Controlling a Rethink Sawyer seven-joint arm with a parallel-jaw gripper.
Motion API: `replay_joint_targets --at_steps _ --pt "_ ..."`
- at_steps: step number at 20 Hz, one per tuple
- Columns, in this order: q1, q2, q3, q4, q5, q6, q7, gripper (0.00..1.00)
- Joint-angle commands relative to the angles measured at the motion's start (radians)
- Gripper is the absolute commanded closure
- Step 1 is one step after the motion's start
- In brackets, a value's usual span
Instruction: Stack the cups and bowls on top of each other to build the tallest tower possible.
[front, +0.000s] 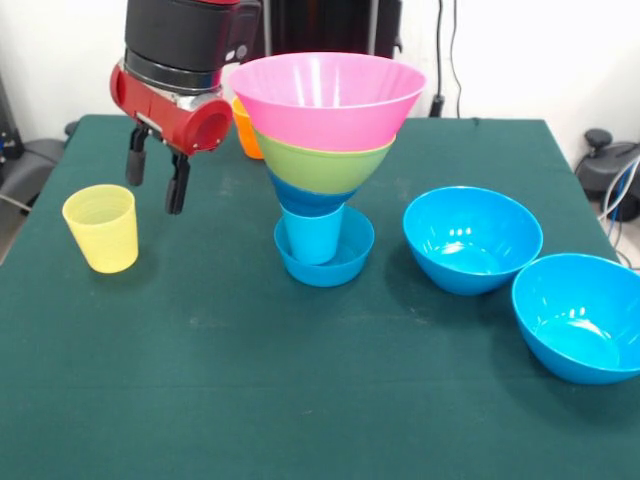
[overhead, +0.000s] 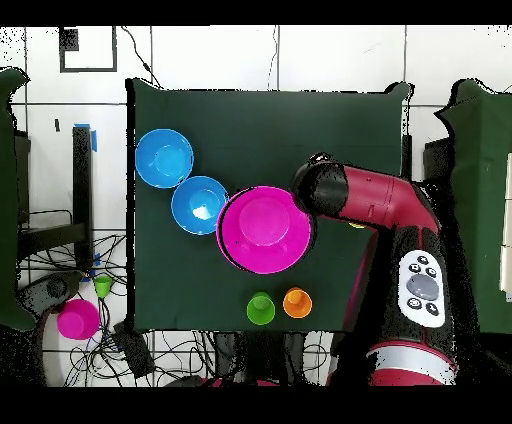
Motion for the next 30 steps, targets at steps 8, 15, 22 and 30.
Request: replay_joint_targets --at_steps 8,15,22,30 --pt "-0.005 0.060 0.102 0.038 -0.118 -0.108 -0.076 0.00" --pt "-0.031 0.084 0.122 0.049 -0.127 -0.116 -0.078 0.00" --pt "-0.010 0.109 0.089 0.040 -0.127 -0.092 -0.049 0.00" --pt "-0.006 0.130 0.080 0.028 -0.124 -0.078 -0.049 0.00"
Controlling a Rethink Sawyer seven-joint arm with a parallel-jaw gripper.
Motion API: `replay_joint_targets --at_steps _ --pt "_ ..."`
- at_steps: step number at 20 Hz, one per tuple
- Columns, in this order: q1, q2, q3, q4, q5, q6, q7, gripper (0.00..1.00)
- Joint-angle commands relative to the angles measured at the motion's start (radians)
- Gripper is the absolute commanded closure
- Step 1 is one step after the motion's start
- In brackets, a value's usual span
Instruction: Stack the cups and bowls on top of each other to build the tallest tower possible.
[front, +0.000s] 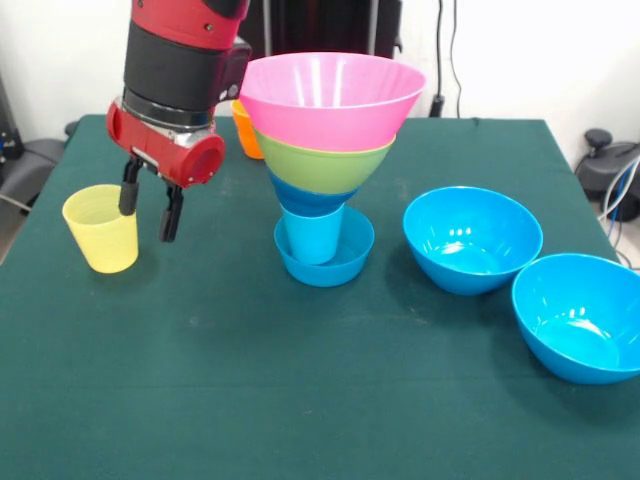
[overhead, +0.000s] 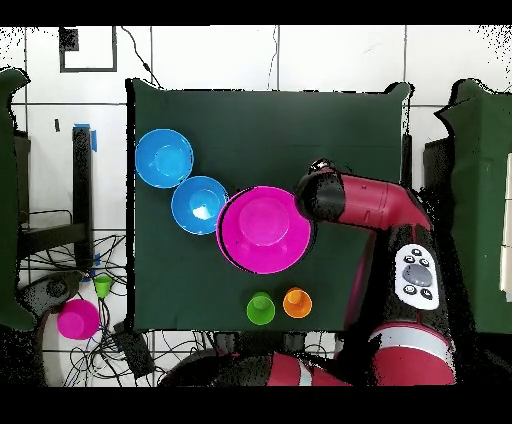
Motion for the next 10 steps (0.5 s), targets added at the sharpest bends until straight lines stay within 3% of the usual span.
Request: replay_joint_targets --at_steps 1,10 --pt "0.013 0.062 0.072 0.027 -0.067 0.016 -0.048 0.00" --pt "0.013 0.037 0.054 0.011 -0.092 0.017 -0.083 0.00"
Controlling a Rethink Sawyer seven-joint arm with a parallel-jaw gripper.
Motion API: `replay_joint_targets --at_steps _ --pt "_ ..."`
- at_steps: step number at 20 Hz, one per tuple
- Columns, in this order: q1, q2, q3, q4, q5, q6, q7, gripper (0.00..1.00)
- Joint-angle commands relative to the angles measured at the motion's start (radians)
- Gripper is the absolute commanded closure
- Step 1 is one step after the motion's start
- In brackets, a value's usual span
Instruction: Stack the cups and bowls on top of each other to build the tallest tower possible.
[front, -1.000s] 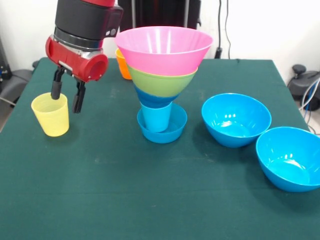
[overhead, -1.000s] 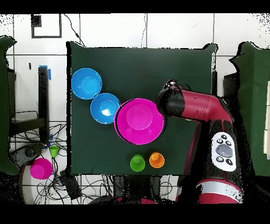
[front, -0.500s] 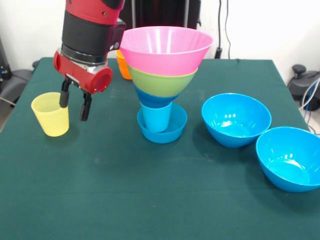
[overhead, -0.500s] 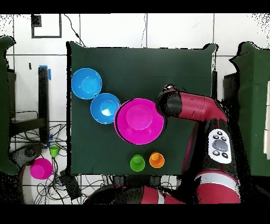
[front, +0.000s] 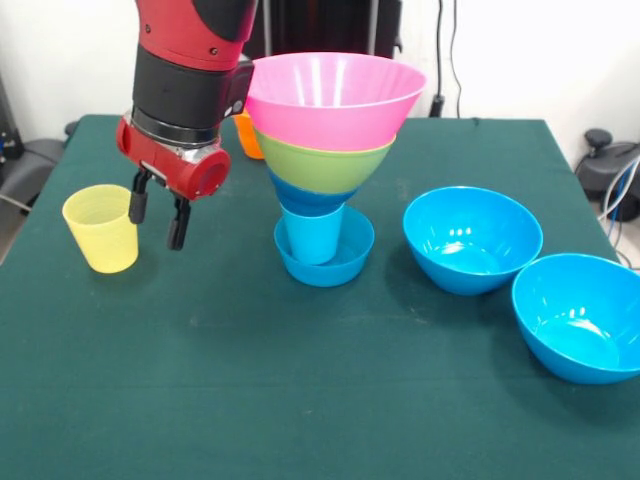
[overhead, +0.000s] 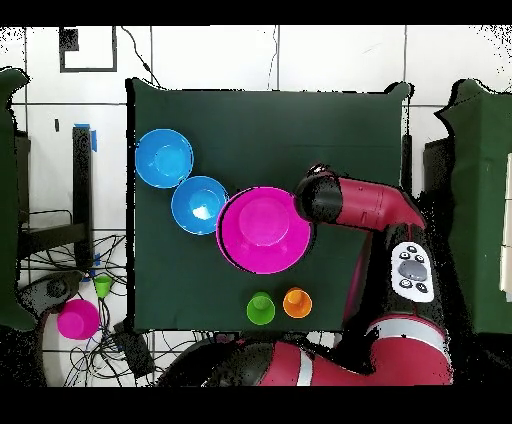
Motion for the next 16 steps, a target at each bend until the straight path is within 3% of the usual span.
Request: replay_joint_targets --at_steps 1,13,16 --pt "0.011 0.002 0.059 0.014 -0.092 0.018 -0.085 0.00" --pt "-0.005 -0.002 0.052 0.041 -0.120 0.002 -0.071 0.00" --pt "0.019 0.010 0.007 0.048 -0.131 0.016 -0.038 0.00"
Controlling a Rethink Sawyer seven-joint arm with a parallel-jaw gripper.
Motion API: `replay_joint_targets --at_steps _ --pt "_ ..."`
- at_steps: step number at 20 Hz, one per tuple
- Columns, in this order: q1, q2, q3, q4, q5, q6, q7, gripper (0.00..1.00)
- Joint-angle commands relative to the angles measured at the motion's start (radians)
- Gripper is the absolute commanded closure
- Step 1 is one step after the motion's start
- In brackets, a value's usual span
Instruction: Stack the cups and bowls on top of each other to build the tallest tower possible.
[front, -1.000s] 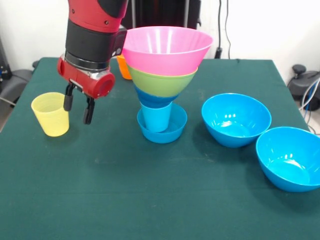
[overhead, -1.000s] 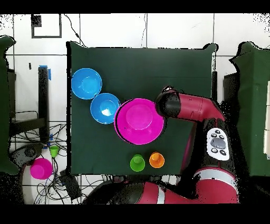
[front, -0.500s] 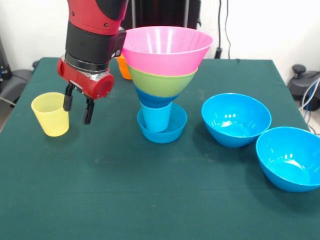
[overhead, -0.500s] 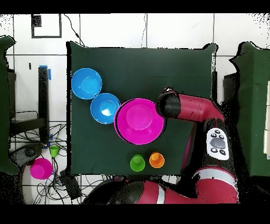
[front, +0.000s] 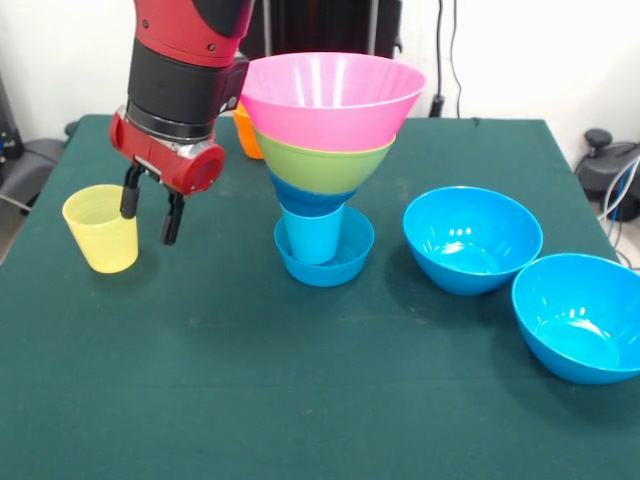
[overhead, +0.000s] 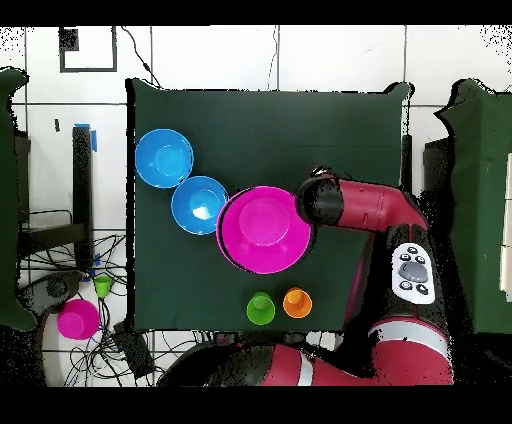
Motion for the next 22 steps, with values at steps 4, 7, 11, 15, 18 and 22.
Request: replay_joint_targets --at_steps 4,7,11,15,18,22 --pt "0.029 0.025 -0.016 0.052 -0.088 0.036 -0.021 0.00" --pt "0.025 0.032 -0.018 0.043 -0.087 0.038 -0.025 0.00" --pt "0.017 0.039 -0.015 0.043 -0.085 0.028 -0.031 0.00" --pt "0.011 0.066 -0.005 0.044 -0.081 -0.004 -0.021 0.00" --pt "0.005 0.089 0.006 0.050 -0.075 -0.033 -0.007 0.00" --pt "0.003 0.097 0.019 0.059 -0.068 -0.057 0.004 0.00"
